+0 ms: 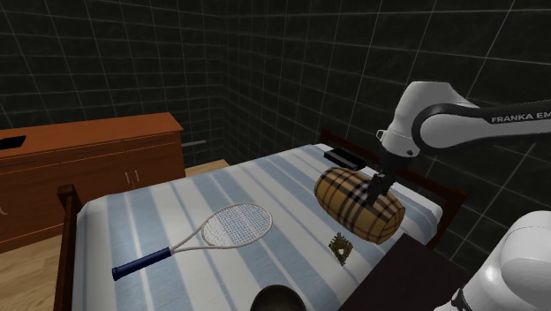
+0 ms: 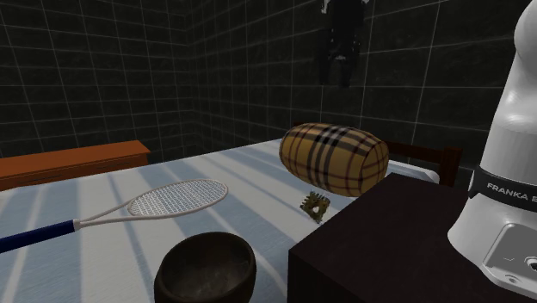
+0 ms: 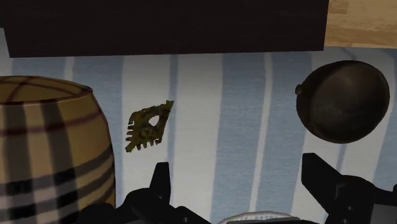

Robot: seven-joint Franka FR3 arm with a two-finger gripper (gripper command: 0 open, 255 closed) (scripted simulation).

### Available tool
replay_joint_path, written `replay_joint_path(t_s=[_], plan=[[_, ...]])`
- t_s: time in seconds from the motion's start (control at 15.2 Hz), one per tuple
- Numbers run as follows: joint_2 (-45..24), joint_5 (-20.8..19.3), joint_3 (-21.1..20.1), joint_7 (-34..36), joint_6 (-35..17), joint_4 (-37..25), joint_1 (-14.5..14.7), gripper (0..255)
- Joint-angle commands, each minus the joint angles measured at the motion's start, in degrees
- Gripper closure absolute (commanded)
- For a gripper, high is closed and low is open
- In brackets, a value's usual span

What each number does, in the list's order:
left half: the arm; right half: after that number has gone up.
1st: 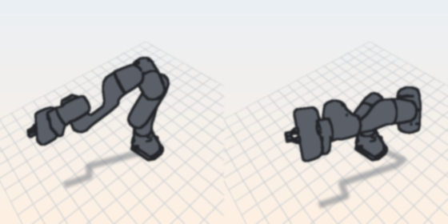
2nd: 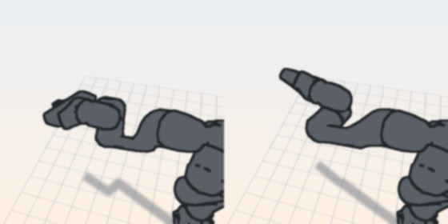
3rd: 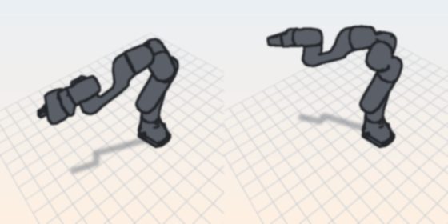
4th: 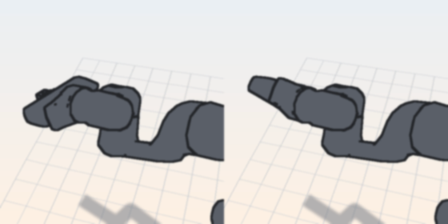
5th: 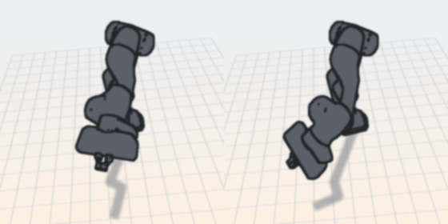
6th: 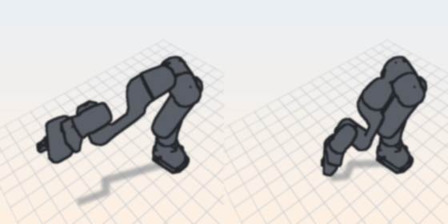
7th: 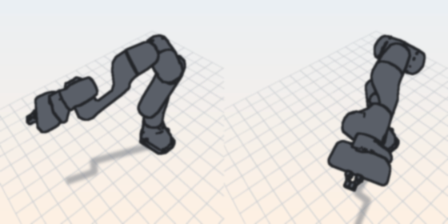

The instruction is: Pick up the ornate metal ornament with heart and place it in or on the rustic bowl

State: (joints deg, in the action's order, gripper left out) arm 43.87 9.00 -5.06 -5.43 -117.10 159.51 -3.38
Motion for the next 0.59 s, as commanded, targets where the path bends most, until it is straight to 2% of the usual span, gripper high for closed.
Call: replay_joint_path(t_s=[0.0, 0.26, 0.53], plan=[[-2.3, 0.7, -0.2, 0.4, -5.8, 3.0, -0.3, 0], [-8.5, 2.4, -0.7, 0.9, -17.5, 7.7, -0.6, 0], [-18.1, 4.9, -0.8, 0.8, -30.8, 10.5, -0.2, 0]])
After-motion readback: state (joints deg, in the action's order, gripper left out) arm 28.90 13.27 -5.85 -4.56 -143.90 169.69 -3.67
